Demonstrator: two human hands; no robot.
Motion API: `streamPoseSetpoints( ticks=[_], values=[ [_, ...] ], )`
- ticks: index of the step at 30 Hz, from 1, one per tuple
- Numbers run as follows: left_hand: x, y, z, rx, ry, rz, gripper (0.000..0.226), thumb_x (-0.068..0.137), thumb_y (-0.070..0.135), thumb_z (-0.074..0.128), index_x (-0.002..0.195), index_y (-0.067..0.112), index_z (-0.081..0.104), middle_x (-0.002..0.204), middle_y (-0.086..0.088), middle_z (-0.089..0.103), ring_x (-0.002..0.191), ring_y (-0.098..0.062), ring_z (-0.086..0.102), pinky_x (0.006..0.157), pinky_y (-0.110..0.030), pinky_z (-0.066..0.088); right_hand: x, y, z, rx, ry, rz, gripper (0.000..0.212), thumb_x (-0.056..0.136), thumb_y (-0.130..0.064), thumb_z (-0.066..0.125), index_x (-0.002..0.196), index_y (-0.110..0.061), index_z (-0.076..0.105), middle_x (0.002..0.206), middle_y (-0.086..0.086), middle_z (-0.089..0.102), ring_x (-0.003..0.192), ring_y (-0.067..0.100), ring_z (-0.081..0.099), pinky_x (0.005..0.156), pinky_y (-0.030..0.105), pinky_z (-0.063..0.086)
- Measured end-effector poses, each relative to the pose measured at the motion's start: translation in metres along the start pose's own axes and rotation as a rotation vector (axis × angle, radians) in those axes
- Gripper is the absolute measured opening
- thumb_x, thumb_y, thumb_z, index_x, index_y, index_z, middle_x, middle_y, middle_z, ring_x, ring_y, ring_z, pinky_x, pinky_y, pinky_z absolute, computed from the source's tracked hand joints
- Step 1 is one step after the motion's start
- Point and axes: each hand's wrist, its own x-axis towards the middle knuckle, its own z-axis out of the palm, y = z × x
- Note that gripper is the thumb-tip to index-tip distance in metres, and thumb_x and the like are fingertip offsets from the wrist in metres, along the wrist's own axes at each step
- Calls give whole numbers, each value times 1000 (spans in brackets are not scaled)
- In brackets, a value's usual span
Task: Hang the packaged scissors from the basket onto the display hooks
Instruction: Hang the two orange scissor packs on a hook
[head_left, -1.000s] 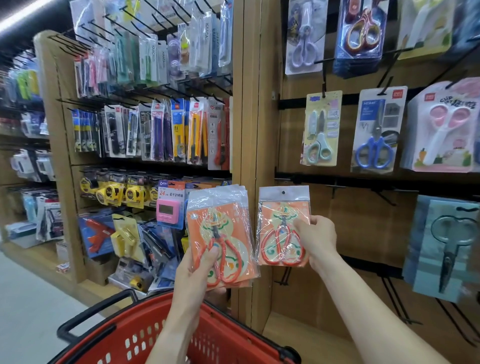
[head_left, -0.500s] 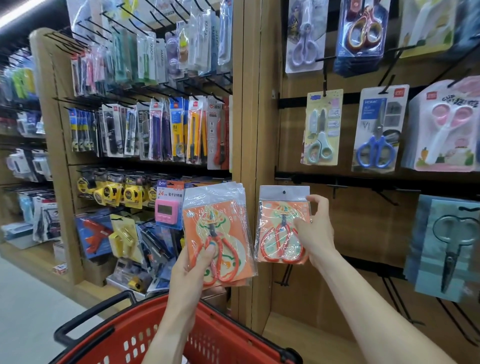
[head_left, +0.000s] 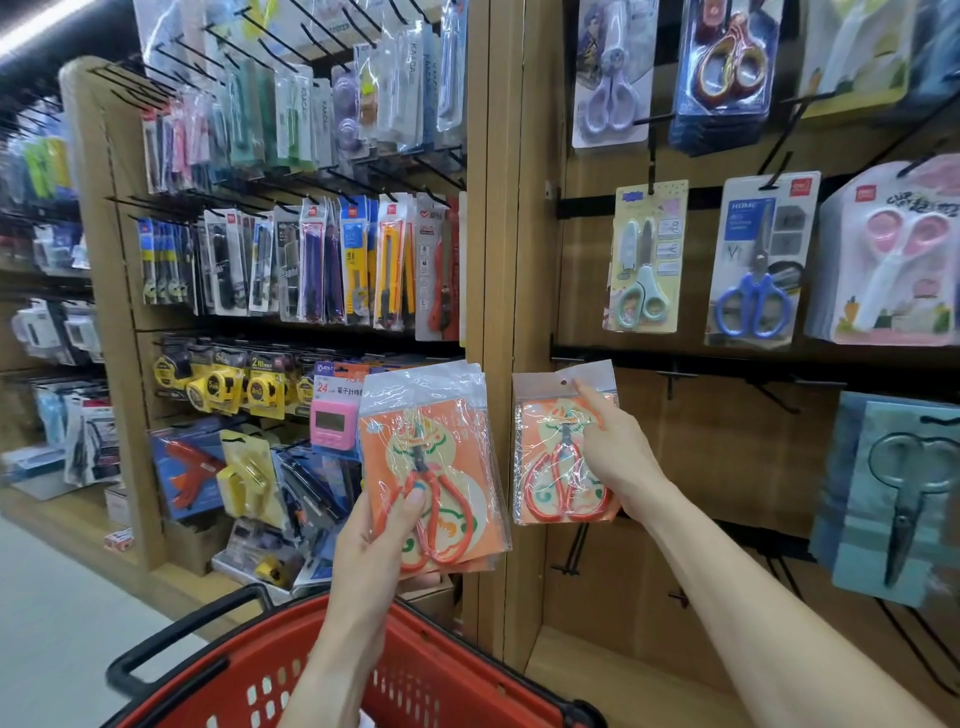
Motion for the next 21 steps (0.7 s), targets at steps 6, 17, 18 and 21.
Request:
streamPoseSetpoints(
  ticks=[6, 17, 18, 21],
  values=[
    [-1, 2, -2, 8, -9, 1, 36, 93, 41, 73, 129, 39, 66, 111, 4, 80, 91, -26, 80, 54, -33, 61, -4, -1, 3, -20, 27, 28, 55, 109, -31, 49, 157, -49, 29, 137, 2, 55, 93, 20, 75, 75, 38, 65],
    [-4, 6, -5, 7, -14, -3, 37, 93, 42, 73, 129, 40, 66, 111, 4, 80, 90, -26, 80, 54, -32, 62, -9, -2, 1, -2, 40, 98, 56, 109, -33, 49, 159, -45, 28, 145, 2, 52, 99, 20, 73, 64, 27, 60],
    [-4, 6, -5, 7, -14, -4, 37, 93, 42, 73, 129, 40, 65, 111, 4, 80, 90, -25, 80, 54, -32, 61, -9, -2, 1, -2, 46, 100, 56, 109, -32, 49, 159, -45, 28, 143, 2, 53, 96, 19, 74, 65, 27, 61],
    [-5, 8, -4, 6, -14, -8, 35, 94, 41, 72, 128, 40, 65, 108, 5, 81, 87, -24, 81, 53, -30, 61, -4, -2, 2, -34, 65, 107, 57, 109, -27, 49, 159, -45, 29, 136, 4, 56, 88, 18, 75, 60, 24, 59]
  ],
)
